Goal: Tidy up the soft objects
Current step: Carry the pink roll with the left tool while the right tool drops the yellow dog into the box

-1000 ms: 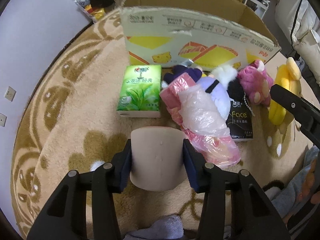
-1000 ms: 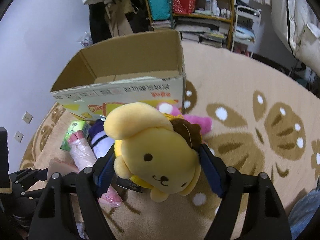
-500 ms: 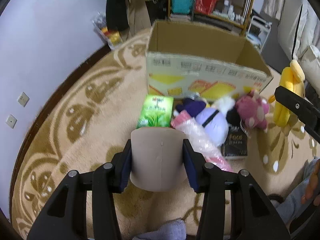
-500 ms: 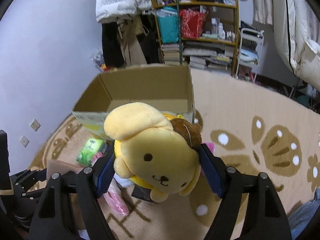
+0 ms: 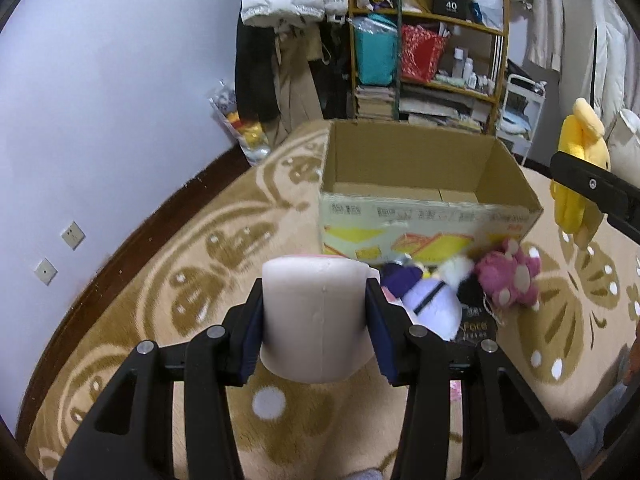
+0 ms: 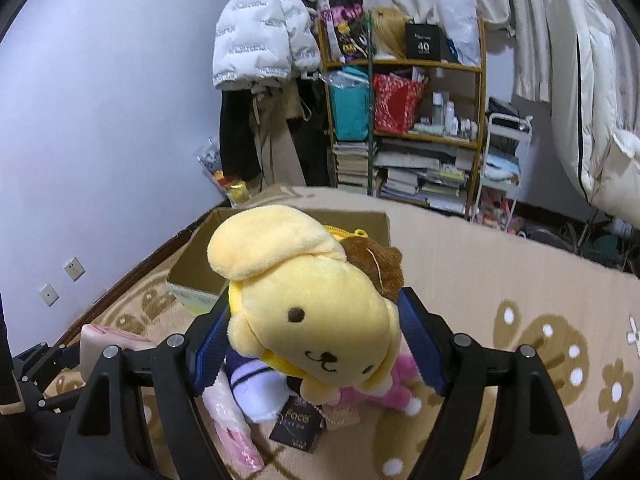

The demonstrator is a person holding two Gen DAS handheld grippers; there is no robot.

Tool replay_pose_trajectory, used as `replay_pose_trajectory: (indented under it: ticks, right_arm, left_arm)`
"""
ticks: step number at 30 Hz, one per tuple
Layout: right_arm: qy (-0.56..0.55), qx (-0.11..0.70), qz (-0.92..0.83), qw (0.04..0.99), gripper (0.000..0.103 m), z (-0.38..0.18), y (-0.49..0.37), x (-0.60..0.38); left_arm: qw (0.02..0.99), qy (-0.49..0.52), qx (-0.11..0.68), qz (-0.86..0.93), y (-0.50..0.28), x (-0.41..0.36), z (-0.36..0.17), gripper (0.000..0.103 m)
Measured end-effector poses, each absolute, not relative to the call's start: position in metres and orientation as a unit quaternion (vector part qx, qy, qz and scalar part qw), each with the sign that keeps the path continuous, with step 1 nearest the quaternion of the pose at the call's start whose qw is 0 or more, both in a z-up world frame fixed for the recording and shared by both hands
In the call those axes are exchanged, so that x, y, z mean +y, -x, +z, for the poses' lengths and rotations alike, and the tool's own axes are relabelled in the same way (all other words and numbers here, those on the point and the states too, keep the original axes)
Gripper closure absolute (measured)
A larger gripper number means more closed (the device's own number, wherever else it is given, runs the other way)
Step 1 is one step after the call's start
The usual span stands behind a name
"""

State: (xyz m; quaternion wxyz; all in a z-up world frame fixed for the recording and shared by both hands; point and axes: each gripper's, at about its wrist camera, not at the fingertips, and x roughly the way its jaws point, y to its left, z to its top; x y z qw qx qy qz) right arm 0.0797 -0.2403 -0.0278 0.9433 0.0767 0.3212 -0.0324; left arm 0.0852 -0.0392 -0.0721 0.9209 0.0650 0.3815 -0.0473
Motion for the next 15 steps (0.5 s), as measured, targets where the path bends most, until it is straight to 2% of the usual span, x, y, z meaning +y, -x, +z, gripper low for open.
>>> replay_pose_trajectory:
  ticks: [15]
  right_arm:
    - [-0.028,0.299,-0.031,0.953,0.020,-0.018,-0.112,-0.241]
  left_arm:
    - [0.943,-0.048,0.328,-0.039,-0.126,-0.043,-0.034,0.058]
